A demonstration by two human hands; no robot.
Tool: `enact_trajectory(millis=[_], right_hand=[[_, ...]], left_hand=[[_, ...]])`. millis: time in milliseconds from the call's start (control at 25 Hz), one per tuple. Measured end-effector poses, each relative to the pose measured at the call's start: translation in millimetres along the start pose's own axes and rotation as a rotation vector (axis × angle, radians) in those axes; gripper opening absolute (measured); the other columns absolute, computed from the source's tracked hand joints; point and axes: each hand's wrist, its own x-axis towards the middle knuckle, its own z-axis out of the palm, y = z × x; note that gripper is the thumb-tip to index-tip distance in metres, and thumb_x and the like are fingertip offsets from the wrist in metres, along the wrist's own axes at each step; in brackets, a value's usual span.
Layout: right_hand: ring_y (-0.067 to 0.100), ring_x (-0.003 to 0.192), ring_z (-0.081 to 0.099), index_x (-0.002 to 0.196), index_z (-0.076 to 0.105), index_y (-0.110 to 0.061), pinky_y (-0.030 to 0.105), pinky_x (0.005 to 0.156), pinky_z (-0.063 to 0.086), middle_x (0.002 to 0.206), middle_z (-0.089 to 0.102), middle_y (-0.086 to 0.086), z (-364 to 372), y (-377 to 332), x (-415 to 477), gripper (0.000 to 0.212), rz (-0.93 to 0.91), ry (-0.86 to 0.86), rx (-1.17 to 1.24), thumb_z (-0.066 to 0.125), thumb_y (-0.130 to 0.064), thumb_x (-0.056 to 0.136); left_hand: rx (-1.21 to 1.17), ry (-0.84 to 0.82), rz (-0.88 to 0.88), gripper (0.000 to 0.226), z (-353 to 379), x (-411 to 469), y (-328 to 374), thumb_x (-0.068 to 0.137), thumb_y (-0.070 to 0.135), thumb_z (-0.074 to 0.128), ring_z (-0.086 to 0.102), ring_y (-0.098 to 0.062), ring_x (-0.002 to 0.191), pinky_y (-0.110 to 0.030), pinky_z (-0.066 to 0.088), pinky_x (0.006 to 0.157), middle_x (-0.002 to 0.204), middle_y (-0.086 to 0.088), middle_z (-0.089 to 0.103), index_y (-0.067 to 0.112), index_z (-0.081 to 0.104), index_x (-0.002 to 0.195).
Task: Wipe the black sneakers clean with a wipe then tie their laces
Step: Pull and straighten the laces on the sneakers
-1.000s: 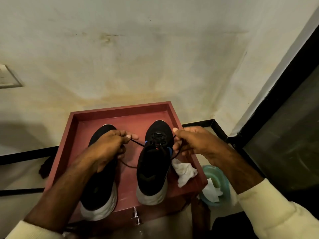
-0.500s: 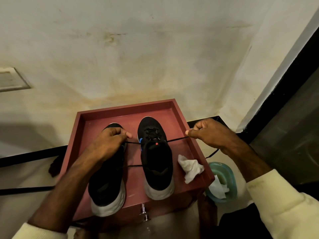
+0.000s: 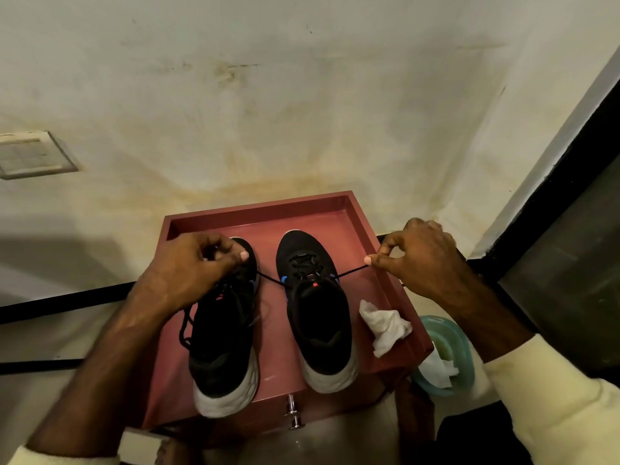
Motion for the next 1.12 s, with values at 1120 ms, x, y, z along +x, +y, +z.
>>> enact_trajectory(millis=[1120], right_hand=[[0.019,0.093,0.079,0.113,0.063,-0.013,0.037,0.082,0.060,0.097,0.082,0.004,46,-63,13,0.018,0.033,-0.245,1.055,0.071,-0.010,0.097]], left_hand=[[-0.312,0.033,0.330,0.040,73,3,31,0.103,0.012,0.057,0.063,0.014,0.111,-0.004,0.048,0.088,0.115,0.018,0.074,0.030,0.057,0.140]])
